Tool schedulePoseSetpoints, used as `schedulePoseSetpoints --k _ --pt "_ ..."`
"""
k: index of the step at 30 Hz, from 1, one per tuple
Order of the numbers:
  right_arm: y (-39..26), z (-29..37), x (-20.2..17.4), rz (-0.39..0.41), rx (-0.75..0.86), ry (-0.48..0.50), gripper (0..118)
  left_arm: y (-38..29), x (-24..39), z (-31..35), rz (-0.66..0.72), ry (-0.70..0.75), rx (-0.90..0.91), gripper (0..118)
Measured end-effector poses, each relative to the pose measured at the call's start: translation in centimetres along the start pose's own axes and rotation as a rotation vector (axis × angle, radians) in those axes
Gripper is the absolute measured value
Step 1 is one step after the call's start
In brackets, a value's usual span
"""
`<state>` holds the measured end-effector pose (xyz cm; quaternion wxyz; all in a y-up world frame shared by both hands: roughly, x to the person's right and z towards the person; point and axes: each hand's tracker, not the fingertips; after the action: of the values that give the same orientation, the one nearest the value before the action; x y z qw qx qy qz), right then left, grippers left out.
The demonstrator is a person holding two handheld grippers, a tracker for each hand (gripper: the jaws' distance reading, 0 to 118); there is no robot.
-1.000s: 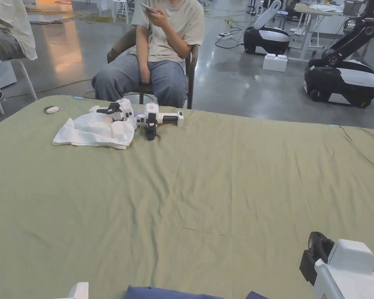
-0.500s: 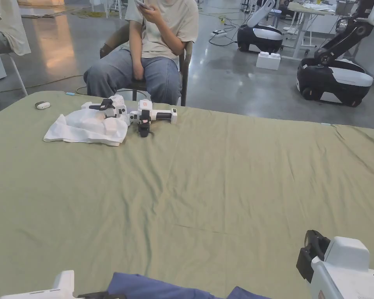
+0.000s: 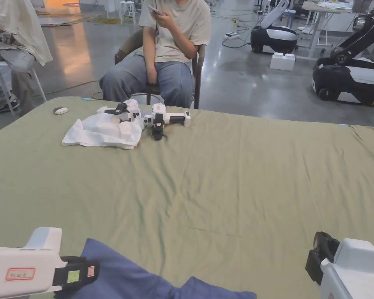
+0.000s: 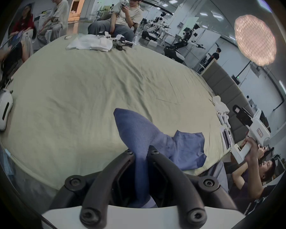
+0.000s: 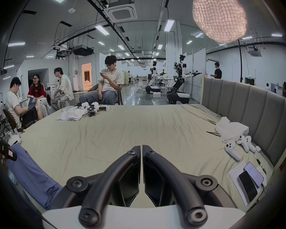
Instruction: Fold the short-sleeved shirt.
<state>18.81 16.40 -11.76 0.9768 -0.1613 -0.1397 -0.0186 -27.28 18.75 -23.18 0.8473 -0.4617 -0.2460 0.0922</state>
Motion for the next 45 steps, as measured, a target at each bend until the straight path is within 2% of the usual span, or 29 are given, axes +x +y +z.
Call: schedulePoseSetpoints --k 15,22,31,34,38,41,43,45 --pt "-0.8 0.5 1.1 -0.018 -0.014 -0.016 1 -1.4 13.4 -2.6 -0.139 -0.070 -0.059 9" --pt "-1.1 0.9 1.8 -0.024 -0.017 -0.032 1 -3.2 18.9 -8.4 -0.141 -0.160 -0.128 9" --pt "-1.8 1.1 2.6 -0.028 -0.037 -0.055 1 -7.4 23.1 -17.2 -0.139 -0.135 -0.228 11" --pt "-1.9 1.1 2.8 -0.028 -0.044 -0.058 1 -8.1 23.2 -18.0 -0.133 -0.125 -0.236 20" --pt "-1.9 1.2 2.8 -0.026 -0.047 -0.058 1 -7.3 22.1 -16.0 -0.082 -0.231 -0.211 69" --pt "-1.9 1.3 2.9 -0.023 -0.046 -0.057 1 -6.1 20.8 -13.8 -0.099 -0.229 -0.139 69" --pt "-1.8 1.3 2.9 -0.024 -0.045 -0.054 1 -5.6 19.6 -13.2 -0.086 -0.212 -0.107 62" --pt "-1.8 1.3 2.9 -0.022 -0.043 -0.055 1 -5.4 18.6 -13.9 -0.085 -0.191 -0.105 31"
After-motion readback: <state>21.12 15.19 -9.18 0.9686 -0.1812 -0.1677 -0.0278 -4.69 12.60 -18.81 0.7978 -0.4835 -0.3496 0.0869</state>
